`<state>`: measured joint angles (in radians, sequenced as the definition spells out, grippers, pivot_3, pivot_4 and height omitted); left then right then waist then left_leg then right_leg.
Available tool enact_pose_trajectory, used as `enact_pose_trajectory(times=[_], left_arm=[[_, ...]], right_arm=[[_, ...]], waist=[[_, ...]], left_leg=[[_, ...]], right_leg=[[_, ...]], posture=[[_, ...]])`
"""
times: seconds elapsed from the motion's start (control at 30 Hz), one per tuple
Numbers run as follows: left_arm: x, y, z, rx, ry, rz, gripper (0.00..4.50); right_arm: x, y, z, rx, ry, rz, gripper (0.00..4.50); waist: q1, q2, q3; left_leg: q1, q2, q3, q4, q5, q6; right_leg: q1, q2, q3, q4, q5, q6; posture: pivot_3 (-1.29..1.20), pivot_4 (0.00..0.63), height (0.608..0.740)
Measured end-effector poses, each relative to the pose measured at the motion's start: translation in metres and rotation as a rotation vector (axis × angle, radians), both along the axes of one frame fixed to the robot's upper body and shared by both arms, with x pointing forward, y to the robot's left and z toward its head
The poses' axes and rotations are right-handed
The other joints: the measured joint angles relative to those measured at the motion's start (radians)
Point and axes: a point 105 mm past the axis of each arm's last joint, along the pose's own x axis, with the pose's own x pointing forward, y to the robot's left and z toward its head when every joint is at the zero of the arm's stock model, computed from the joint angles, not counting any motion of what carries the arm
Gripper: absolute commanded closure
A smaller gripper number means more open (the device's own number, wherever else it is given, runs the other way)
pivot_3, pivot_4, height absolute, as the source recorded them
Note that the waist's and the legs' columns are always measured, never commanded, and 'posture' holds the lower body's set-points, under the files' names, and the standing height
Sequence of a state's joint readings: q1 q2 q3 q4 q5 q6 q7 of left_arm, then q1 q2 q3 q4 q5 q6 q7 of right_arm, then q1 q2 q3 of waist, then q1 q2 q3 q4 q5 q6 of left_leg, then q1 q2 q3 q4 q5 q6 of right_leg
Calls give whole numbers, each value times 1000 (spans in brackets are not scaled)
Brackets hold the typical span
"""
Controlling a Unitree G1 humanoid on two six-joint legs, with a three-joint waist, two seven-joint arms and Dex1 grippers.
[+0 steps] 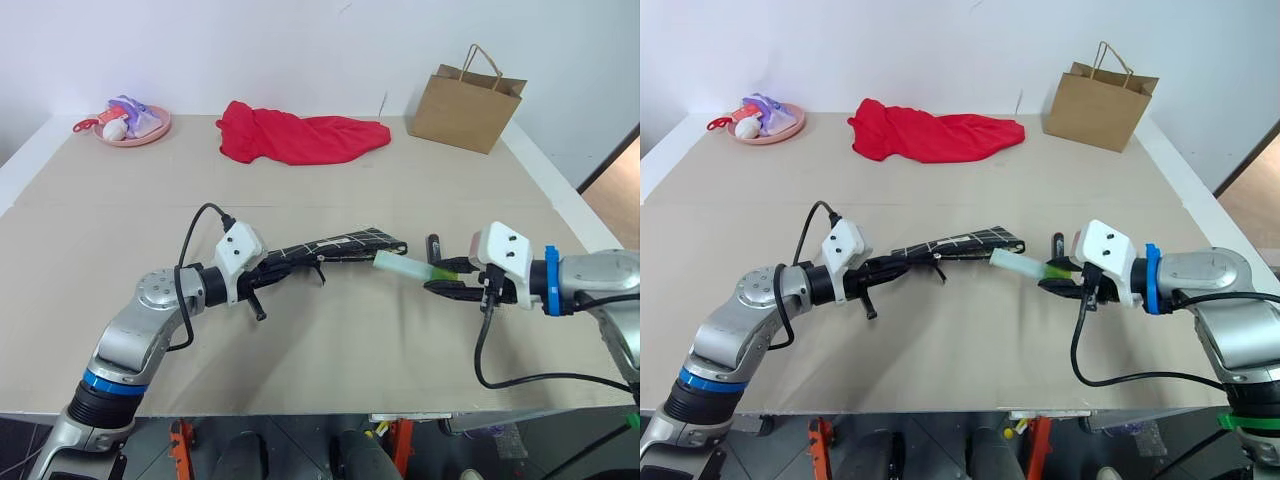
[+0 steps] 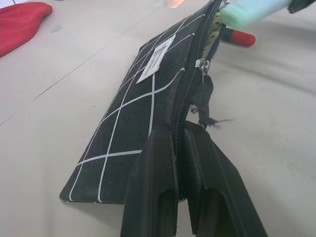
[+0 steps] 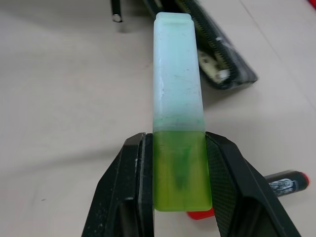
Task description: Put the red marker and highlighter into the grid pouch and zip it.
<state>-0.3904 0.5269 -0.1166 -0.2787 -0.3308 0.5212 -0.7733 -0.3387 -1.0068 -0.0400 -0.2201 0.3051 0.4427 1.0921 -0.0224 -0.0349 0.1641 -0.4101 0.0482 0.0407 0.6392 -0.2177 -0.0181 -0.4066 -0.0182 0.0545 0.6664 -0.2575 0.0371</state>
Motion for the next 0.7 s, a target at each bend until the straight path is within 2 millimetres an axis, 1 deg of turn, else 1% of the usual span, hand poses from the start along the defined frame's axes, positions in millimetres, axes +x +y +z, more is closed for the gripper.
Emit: enact_pose_trajectory(times=[0.13, 0.33, 0.4, 0.47, 0.5, 0.57, 0.7], left_arm=[[0, 0, 0, 0, 1, 0, 4500], [-1, 1, -3, 1, 7, 1, 4500], [-1, 1, -4, 2, 7, -3, 4500], [-2, 2, -5, 5, 11, -9, 4500], [-2, 2, -6, 6, 11, -12, 4500], [-2, 2, -6, 8, 12, -11, 4500], [0, 4, -8, 10, 19, -4, 4500]], right_arm=[[4, 0, 1, -6, -12, -2, 3390], [12, 7, -2, -30, -23, 22, 3390], [18, 12, -3, -51, -41, 33, 3390], [25, 21, -5, -81, -58, 53, 3390], [30, 34, -4, -96, -92, 84, 3390], [32, 40, -6, -115, -102, 98, 3390], [43, 63, -7, -180, -168, 140, 3390]], waist=[[-1, 0, 0], [0, 0, 0], [-2, 0, 0], [-3, 0, 0], [-3, 0, 0], [-1, 0, 0], [-1, 0, 0]], left_leg=[[0, 0, 0, 0, 0, 0], [0, 0, 1, 0, 0, 0], [1, 0, 1, 0, 0, 0], [1, 0, 1, 0, 0, 0], [1, 1, 1, 0, 0, 0], [1, 1, 0, 0, 0, 0], [0, 1, 1, 0, 0, 0]], right_leg=[[0, 0, 1, 0, 0, 0], [0, 0, 1, 0, 0, 0], [0, 0, 2, 0, 1, 0], [0, 1, 2, 0, 1, 0], [0, 1, 1, 0, 1, -1], [0, 1, 1, 0, 1, -1], [-1, 1, 1, 0, 1, -1]], posture=[[0, 150, 740], [0, 150, 740], [0, 150, 740], [0, 150, 740], [0, 150, 740], [0, 150, 740], [0, 150, 740]])
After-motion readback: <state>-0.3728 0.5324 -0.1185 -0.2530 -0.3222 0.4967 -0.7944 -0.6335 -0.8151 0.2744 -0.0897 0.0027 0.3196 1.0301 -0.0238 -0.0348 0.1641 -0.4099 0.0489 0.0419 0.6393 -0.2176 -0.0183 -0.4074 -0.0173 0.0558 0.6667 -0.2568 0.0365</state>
